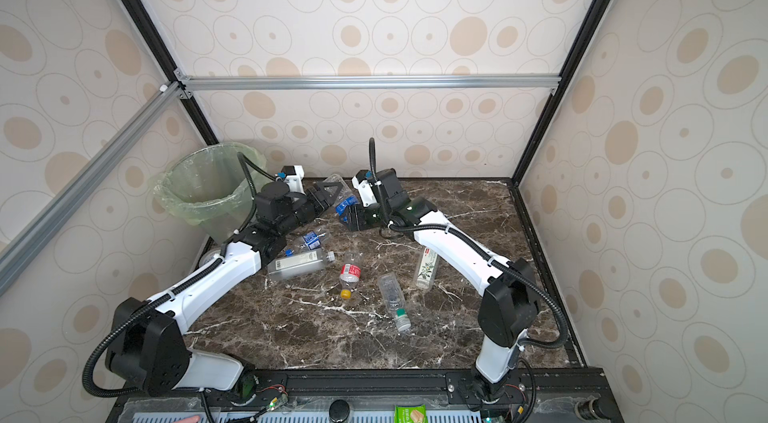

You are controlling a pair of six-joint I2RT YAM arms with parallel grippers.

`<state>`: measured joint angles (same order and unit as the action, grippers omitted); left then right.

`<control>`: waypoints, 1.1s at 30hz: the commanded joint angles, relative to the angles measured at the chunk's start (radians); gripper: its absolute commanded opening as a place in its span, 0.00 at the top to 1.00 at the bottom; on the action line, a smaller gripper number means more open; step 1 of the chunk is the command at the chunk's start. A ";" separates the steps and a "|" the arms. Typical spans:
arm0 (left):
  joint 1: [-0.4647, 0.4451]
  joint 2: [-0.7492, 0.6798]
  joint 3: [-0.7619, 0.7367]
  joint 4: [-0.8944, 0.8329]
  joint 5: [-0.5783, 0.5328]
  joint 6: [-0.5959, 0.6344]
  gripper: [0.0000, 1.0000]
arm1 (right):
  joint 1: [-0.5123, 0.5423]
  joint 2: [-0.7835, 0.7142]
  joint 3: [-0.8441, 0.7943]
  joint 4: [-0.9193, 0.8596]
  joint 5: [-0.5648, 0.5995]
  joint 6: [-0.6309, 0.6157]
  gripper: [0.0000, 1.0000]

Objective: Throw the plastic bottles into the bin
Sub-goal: 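Close the left gripper on the bottle's bottom while the right gripper releases it, then raise the Pocari bottle over the bin with the left gripper while the right arm withdraws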

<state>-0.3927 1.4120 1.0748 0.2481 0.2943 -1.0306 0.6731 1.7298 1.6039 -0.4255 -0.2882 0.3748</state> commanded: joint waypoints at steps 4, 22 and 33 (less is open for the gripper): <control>0.020 -0.011 -0.004 -0.009 -0.026 0.018 0.51 | 0.007 -0.050 -0.004 0.001 -0.013 -0.020 0.25; 0.114 -0.041 0.265 -0.352 -0.151 0.288 0.51 | 0.007 -0.113 0.092 -0.049 0.049 -0.101 0.00; 0.228 -0.002 0.635 -0.510 -0.309 0.548 0.49 | 0.086 -0.094 0.255 0.099 -0.042 -0.219 0.00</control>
<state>-0.1940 1.4059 1.6070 -0.2142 0.0597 -0.6098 0.7216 1.6417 1.8305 -0.3969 -0.2958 0.2310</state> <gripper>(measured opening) 0.522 0.997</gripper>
